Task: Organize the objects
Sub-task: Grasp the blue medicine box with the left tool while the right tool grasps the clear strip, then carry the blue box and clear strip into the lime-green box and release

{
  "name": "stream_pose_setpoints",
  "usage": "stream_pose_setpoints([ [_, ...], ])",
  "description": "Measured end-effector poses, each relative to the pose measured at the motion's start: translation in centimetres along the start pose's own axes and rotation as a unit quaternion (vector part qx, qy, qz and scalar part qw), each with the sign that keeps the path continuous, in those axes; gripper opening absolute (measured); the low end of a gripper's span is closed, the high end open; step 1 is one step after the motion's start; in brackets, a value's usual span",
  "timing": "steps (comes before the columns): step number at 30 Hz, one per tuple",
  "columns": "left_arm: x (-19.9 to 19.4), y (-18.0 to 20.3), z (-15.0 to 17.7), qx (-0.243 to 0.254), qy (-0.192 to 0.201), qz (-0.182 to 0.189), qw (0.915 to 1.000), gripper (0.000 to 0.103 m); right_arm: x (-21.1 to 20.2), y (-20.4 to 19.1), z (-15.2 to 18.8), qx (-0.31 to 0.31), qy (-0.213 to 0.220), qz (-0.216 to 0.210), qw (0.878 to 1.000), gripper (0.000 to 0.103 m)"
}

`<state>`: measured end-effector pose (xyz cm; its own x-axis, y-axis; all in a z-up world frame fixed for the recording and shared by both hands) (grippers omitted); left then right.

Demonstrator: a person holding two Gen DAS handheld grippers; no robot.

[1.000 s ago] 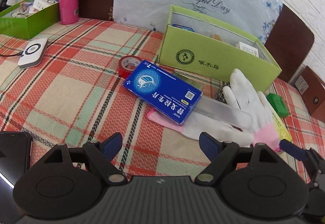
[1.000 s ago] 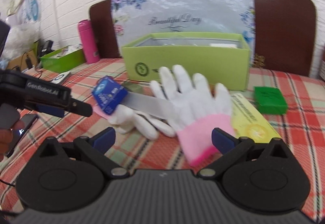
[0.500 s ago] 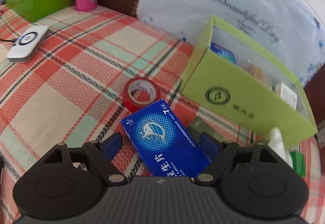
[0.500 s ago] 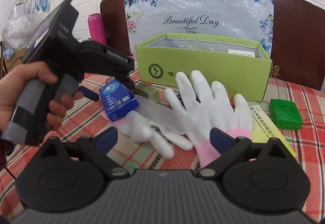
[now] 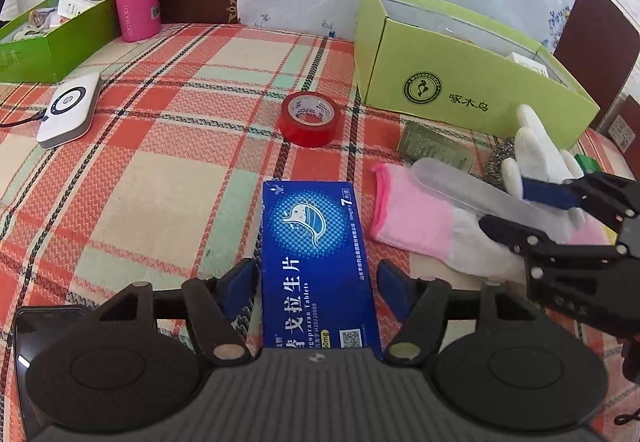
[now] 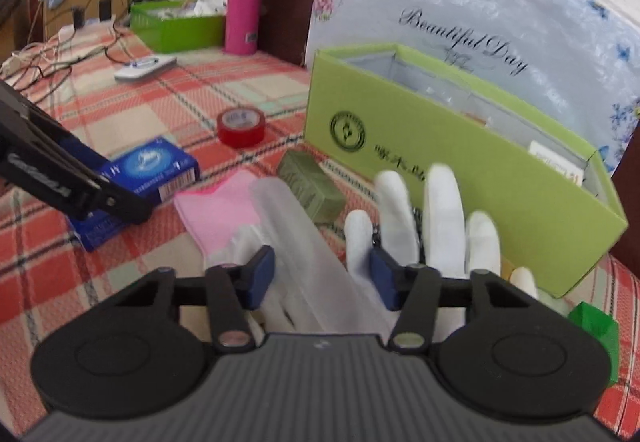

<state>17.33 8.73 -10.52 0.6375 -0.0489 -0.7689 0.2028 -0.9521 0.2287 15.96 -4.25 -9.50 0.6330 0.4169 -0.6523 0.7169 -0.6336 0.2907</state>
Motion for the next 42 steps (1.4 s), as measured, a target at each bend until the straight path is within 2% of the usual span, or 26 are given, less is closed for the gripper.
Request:
stream_pose_setpoints([
  [2,0.0,0.4,0.2,0.015,0.002,0.0,0.9999,0.067,-1.0,0.0,0.0,0.011,0.001,-0.003,1.0,0.028],
  [3,0.0,0.6,0.3,0.023,0.001,0.005,0.9997,0.061,-2.0,0.0,-0.1,0.019,0.008,0.007,1.0,0.028],
  [6,-0.6,1.9,1.4,0.06,-0.013,0.033,0.9976,0.061,-5.5,-0.1,0.4,0.049,0.018,0.02,0.998,0.028],
  [10,-2.0,3.7,4.2,0.126,-0.03,0.066,0.9893,0.061,-9.0,-1.2,3.1,0.084,-0.002,-0.014,0.996,0.029],
  [12,-2.6,4.3,5.2,0.143,-0.035,0.073,0.9864,0.061,-9.8,-2.3,4.9,0.09,-0.017,-0.028,0.995,0.041],
  [13,-2.7,4.5,5.6,0.148,-0.035,0.069,0.9859,0.061,-10.0,-2.4,5.6,0.094,-0.024,-0.016,0.995,0.053],
  [14,-2.8,4.6,5.8,0.151,-0.035,0.064,0.9858,0.062,-10.4,-2.6,6.3,0.093,-0.032,0.0,0.995,0.053],
  [16,-2.8,4.6,5.9,0.147,-0.036,0.06,0.9867,0.064,-11.2,-2.9,6.9,0.096,-0.029,0.012,0.995,0.053],
  [19,-2.7,4.8,5.9,0.143,-0.036,0.054,0.9876,0.067,-12.6,-3.1,6.4,0.115,-0.004,-0.002,0.993,0.043],
  [20,-2.8,4.9,6.0,0.144,-0.035,0.052,0.9876,0.067,-12.7,-3.3,6.2,0.111,-0.002,-0.008,0.994,0.043],
  [26,-2.7,4.9,5.9,0.138,-0.036,0.056,0.9882,0.068,-10.8,-4.5,7.0,0.092,-0.035,-0.025,0.995,0.041],
  [35,-1.8,5.4,5.2,0.137,-0.03,0.053,0.9887,0.069,-10.5,-4.5,7.2,0.084,-0.035,-0.035,0.995,0.042],
  [36,-1.6,5.5,5.1,0.134,-0.028,0.053,0.9892,0.069,-10.4,-4.5,7.1,0.085,-0.036,-0.035,0.995,0.041],
  [37,-1.5,5.6,5.0,0.132,-0.026,0.052,0.9896,0.069,-10.3,-4.6,6.8,0.083,-0.035,-0.036,0.995,0.033],
  [38,-1.6,5.7,5.0,0.133,-0.023,0.051,0.9896,0.064,-10.2,-4.8,6.6,0.079,-0.032,-0.039,0.996,0.027],
  [39,-1.7,5.9,4.9,0.133,-0.022,0.056,0.9892,0.058,-10.1,-4.9,6.3,0.077,-0.029,-0.041,0.996,0.027],
  [42,-2.4,6.0,4.7,0.127,-0.025,0.074,0.9889,0.058,-10.3,-4.5,5.6,0.094,-0.014,-0.058,0.994,0.027],
])
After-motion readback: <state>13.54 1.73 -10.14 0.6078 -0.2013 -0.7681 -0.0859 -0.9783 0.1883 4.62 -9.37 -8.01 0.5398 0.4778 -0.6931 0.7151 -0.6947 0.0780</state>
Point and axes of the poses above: each gripper's, at about its wrist camera, not at the fingertips, and x roughly the way its jaws point, y to its right, z to its underside, the point moved 8 cm from there along x, roughly the way its jaws point, and after that the axes turned 10 degrees about -x, right-handed, at the moved point
